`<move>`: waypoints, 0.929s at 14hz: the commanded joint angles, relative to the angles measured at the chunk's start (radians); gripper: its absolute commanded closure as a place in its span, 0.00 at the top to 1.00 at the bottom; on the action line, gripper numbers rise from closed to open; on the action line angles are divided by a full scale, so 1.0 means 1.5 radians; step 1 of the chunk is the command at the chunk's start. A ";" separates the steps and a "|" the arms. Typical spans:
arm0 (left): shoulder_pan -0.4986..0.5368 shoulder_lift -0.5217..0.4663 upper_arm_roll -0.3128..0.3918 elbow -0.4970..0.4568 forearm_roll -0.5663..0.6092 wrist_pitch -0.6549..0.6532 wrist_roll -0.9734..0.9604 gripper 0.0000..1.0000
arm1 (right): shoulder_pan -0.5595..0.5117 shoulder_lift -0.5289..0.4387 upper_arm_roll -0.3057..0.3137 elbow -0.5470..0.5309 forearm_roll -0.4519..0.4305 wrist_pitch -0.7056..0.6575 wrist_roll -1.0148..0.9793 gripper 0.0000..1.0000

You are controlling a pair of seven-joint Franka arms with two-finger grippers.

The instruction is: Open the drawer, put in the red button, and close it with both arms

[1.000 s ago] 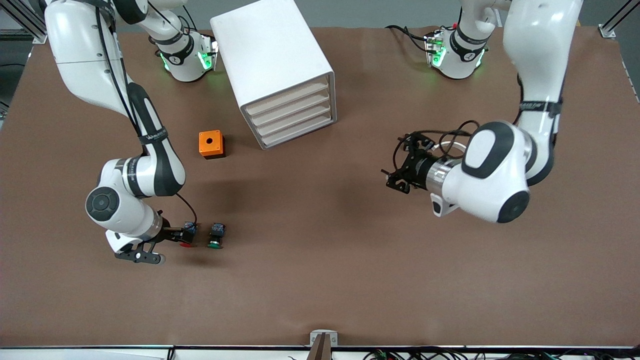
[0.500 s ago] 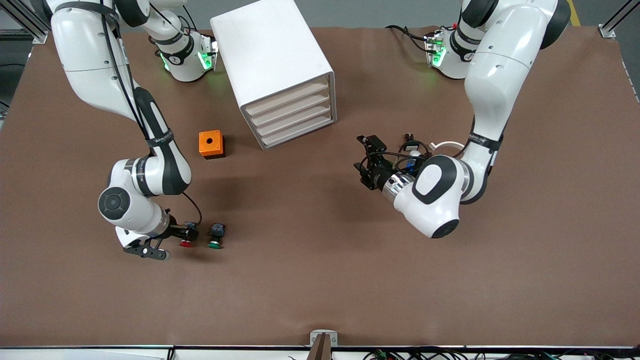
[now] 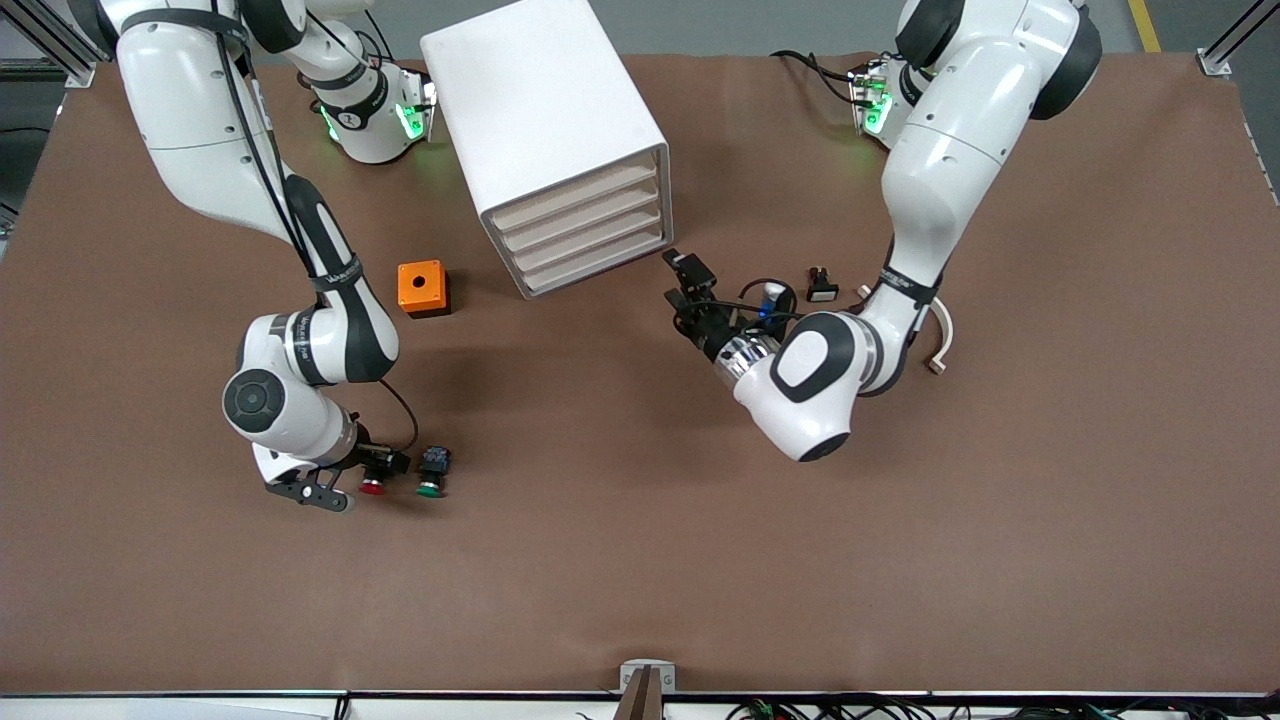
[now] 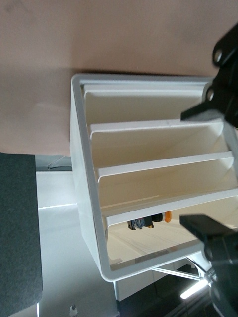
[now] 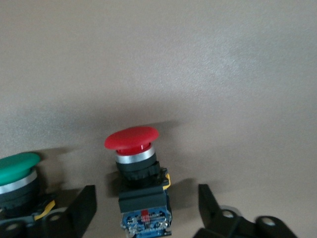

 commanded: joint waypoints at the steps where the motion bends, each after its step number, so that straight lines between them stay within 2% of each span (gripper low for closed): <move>1: -0.018 0.020 0.002 0.018 -0.025 -0.012 -0.017 0.68 | 0.008 -0.008 -0.003 -0.011 0.004 -0.006 0.001 0.50; 3: -0.035 0.032 0.002 0.018 -0.035 -0.010 -0.017 0.65 | 0.008 -0.010 -0.003 -0.010 0.004 -0.006 0.001 0.09; 4: -0.046 0.035 0.003 0.018 -0.043 -0.008 -0.017 0.65 | 0.007 -0.011 -0.003 -0.009 0.004 -0.006 -0.002 0.01; 6: -0.065 0.036 0.003 0.018 -0.051 -0.002 -0.015 0.65 | 0.003 -0.017 -0.003 0.004 0.003 -0.031 -0.006 0.00; 8: -0.072 0.041 0.003 0.018 -0.062 0.004 -0.014 0.65 | 0.005 -0.026 -0.003 0.056 0.004 -0.119 -0.001 0.00; 11: -0.086 0.048 0.004 0.012 -0.063 0.007 -0.014 0.65 | 0.014 -0.085 -0.001 0.095 0.006 -0.268 0.055 0.00; 13: -0.089 0.053 0.003 0.007 -0.064 0.006 -0.016 0.64 | 0.039 -0.119 -0.001 0.093 0.006 -0.309 0.114 0.00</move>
